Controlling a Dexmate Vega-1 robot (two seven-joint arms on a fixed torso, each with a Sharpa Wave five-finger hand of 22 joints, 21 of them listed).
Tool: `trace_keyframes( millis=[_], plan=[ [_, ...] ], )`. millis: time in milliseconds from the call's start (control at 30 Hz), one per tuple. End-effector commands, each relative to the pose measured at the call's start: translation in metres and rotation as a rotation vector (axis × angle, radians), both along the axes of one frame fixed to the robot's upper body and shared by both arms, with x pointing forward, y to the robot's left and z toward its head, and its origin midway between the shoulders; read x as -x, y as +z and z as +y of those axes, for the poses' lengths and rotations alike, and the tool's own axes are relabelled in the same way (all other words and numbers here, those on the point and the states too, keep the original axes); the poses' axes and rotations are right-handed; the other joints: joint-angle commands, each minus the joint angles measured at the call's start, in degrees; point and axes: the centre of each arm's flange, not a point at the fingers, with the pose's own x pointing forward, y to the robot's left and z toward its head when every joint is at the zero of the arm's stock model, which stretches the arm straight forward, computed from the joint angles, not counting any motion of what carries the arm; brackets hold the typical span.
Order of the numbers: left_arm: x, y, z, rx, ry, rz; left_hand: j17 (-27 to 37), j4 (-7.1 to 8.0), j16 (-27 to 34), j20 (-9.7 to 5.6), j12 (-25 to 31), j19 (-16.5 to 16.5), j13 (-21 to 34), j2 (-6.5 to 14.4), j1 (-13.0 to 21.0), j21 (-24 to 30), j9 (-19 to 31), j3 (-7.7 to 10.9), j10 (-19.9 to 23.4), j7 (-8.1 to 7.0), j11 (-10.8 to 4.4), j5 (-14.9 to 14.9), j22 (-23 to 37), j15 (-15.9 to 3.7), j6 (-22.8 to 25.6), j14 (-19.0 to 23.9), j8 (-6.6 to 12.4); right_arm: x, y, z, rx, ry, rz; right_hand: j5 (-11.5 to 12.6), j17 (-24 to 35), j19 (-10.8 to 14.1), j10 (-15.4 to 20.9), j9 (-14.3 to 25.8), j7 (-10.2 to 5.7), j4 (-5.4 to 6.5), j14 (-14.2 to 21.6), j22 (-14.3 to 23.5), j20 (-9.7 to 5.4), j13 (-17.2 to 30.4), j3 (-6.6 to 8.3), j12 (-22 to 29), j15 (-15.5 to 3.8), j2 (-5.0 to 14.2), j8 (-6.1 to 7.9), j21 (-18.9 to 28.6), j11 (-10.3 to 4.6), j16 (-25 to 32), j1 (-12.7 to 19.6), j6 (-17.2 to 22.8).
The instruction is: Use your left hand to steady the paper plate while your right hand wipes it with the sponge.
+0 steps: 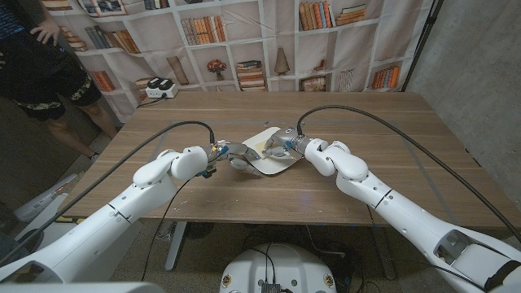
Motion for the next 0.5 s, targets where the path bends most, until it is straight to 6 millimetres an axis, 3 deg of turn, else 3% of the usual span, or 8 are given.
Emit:
trace_keyframes(
  millis=[33, 500],
  plan=[
    [0.000, 0.001, -0.003, -0.005, 0.002, 0.003, 0.2, 0.15, 0.2, -1.10, 0.3, -0.4, 0.3, 0.0, 0.1, 0.3, 0.2, -0.36, 0.1, -0.11, 0.17, 0.1, 0.1, -3.70, 0.3, 0.1, 0.02, -0.004, 0.016, -0.007, -0.006, -0.046, -0.062, 0.4, 0.2, -0.3, -0.5, 0.2, 0.08, -0.10, -0.3, 0.2, -1.34, 0.2, 0.13, -0.2, -1.53, -0.10, -0.10, -0.1, -0.22, -0.1, 0.1, -0.5],
    [-0.002, 0.003, -0.005, 0.001, 0.007, 0.002, 0.2, 0.18, 0.2, -1.10, 0.2, -0.4, 0.3, 0.1, 0.2, 0.4, 0.2, -0.41, 0.0, -0.10, 0.01, 0.1, 0.1, -3.75, 0.3, 0.1, 0.04, -0.001, 0.024, -0.027, -0.017, -0.120, -0.099, 0.3, 0.2, -0.3, 0.3, 0.2, 0.35, -0.11, -0.3, 0.2, -1.25, 0.2, 0.12, 0.1, -1.45, -0.21, 0.33, -0.1, 0.38, 0.1, -0.2, 0.1]
  ],
)
